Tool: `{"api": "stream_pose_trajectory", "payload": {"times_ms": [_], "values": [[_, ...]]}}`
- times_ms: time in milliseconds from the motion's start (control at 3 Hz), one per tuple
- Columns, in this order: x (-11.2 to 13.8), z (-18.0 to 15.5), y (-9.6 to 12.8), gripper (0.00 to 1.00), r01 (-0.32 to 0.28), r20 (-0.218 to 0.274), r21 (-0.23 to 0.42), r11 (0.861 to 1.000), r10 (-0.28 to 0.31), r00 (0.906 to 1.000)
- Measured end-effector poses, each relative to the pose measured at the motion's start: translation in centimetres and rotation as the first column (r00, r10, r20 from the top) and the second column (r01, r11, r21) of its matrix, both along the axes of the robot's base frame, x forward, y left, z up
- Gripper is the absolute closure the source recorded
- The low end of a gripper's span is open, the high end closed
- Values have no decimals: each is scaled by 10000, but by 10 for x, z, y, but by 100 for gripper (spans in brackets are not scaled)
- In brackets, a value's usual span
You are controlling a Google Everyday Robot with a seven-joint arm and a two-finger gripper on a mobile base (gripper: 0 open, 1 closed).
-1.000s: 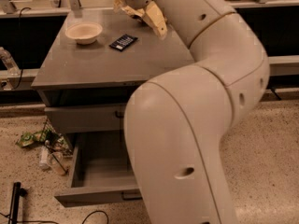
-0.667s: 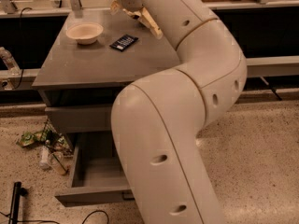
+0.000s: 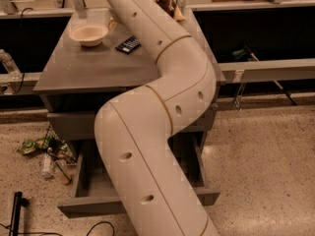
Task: Place rxbar blueberry into middle drawer
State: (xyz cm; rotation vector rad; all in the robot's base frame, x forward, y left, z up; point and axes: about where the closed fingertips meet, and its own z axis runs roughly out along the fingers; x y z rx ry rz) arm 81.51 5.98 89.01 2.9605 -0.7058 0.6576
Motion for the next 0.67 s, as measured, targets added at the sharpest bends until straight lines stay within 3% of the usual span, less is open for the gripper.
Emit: {"api": "stream_pose_trajectory", "payload": {"times_ms": [333,667], "values": [[17,-22,5,0,183,195,-597,9981,-171,9997],[22,-28,4,0,774,316,-32,9970,-773,9965]]}}
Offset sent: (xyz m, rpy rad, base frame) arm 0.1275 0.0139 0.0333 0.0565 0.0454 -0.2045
